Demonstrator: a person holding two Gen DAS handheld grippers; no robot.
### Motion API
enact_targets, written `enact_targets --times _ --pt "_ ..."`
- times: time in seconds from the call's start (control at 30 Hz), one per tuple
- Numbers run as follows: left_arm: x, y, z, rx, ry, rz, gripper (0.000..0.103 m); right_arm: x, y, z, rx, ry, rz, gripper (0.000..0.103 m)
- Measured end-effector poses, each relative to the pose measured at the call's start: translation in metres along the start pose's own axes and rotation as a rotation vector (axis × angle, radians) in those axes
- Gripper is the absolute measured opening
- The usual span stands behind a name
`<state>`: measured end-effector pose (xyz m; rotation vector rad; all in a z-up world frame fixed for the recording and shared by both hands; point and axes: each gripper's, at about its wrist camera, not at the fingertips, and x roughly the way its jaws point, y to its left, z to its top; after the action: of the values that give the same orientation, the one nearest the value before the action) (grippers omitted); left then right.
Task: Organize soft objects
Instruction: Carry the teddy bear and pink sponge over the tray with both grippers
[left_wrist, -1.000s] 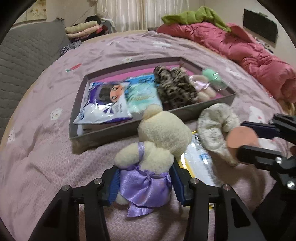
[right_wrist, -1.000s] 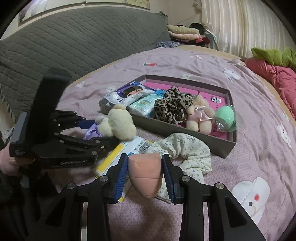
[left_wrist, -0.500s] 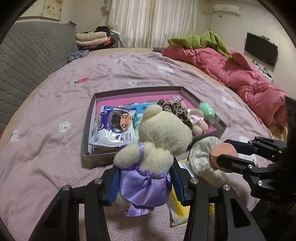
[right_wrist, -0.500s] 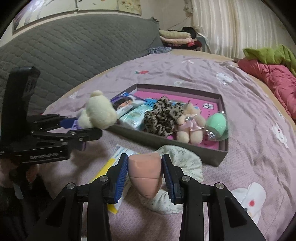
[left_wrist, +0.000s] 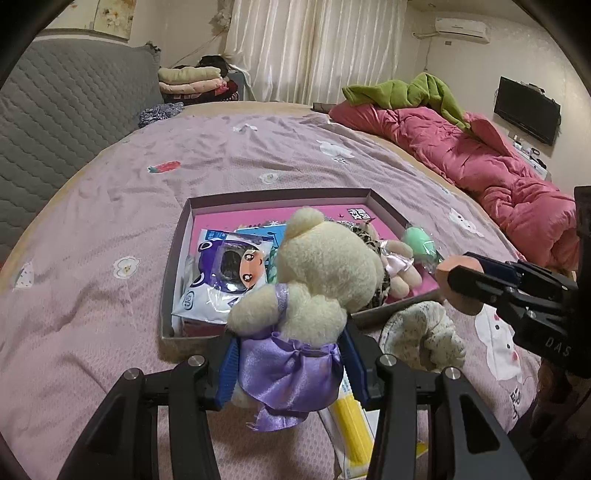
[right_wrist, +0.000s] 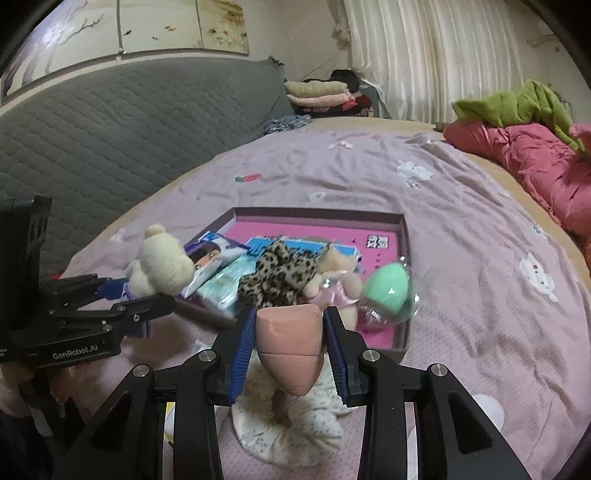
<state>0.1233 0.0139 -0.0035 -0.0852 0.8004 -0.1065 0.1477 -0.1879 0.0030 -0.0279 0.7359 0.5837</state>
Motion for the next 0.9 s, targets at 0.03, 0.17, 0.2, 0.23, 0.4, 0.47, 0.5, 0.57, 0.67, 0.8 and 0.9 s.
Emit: enact_targets --times 0.03,0.17,0.2,0.23,0.4,0.47,0.5,0.57,0.67,0.8,0.9 --pt "0.001 -0.001 0.001 0.001 -0.001 0.002 0.049 0.0 -0.001 0.002 -0.002 -0.003 -0.002 0.039" --pt "0.003 -0.004 0.006 0.004 -0.011 0.004 0.049 0.002 -0.001 0.006 -0.016 -0.015 -0.013 0.039" --pt "0.004 -0.004 0.008 0.005 -0.014 0.006 0.049 0.002 0.0 0.008 -0.022 -0.018 -0.015 0.039" --pt "0.004 -0.005 0.008 0.005 -0.015 0.009 0.049 0.002 0.0 0.009 -0.028 -0.02 -0.017 0.039" --pt "0.006 -0.003 0.011 -0.005 -0.02 0.016 0.049 0.006 0.0 0.014 -0.04 -0.027 -0.022 0.039" --pt "0.007 -0.002 0.014 -0.011 -0.025 0.018 0.049 0.008 0.001 0.016 -0.054 -0.034 -0.032 0.039" --pt "0.008 -0.002 0.016 -0.015 -0.026 0.019 0.049 0.009 0.001 0.017 -0.061 -0.037 -0.039 0.039" --pt "0.009 0.0 0.02 -0.022 -0.032 0.024 0.049 0.012 0.0 0.02 -0.064 -0.045 -0.047 0.039" --pt "0.012 0.001 0.025 -0.026 -0.036 0.024 0.049 0.014 -0.003 0.022 -0.057 -0.047 -0.053 0.039" --pt "0.017 0.004 0.028 -0.033 -0.03 0.021 0.049 0.017 -0.006 0.024 -0.055 -0.046 -0.053 0.039" --pt "0.022 0.003 0.03 -0.036 -0.023 0.01 0.049 0.02 -0.009 0.027 -0.049 -0.048 -0.053 0.039"
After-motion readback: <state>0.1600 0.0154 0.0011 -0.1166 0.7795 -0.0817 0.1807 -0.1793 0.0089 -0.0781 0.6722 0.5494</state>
